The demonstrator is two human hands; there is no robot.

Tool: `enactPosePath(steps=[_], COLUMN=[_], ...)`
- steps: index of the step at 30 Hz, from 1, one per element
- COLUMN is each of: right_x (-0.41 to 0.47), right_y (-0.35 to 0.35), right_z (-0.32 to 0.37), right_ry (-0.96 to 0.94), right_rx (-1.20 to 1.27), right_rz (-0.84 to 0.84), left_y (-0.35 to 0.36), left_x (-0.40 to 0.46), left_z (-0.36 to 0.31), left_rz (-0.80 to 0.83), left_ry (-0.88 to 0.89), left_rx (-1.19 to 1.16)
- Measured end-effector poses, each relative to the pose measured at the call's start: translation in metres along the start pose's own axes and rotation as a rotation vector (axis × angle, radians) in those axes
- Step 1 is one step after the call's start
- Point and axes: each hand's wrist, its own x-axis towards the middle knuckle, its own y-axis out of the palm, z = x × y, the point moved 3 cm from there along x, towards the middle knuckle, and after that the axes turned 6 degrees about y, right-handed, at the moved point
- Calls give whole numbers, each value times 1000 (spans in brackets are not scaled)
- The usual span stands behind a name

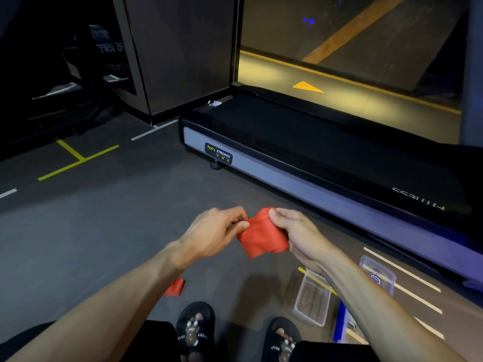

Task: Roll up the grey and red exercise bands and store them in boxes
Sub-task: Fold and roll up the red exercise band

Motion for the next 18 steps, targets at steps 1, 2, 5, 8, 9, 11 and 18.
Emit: enactPosePath(steps=[1, 2, 5, 8, 9, 11, 18], right_x=[-1, -2, -1, 0, 0, 1, 2], right_y=[2, 3, 4, 1, 0, -2, -5], right_z=[1, 2, 2, -1, -1, -1, 0], right_ry=[17, 30, -3, -56, -67, -85, -101], right_rx=[24, 35, -117, -193, -164, -117, -54], right_rz=[-7, -18, 4, -33, -46, -40, -44], left_y=[0, 0, -1, -2, -2, -3, -4], left_x=[0, 1, 2, 2, 2, 2, 3], left_z=[-2, -3, -6, -8, -8, -8, -9], left_rz=[4, 5, -3, -7, -9, -16, -33], left_ry=[4, 8, 9, 9, 6, 0, -7], left_rx=[2, 5, 5, -1, -9, -14, -13])
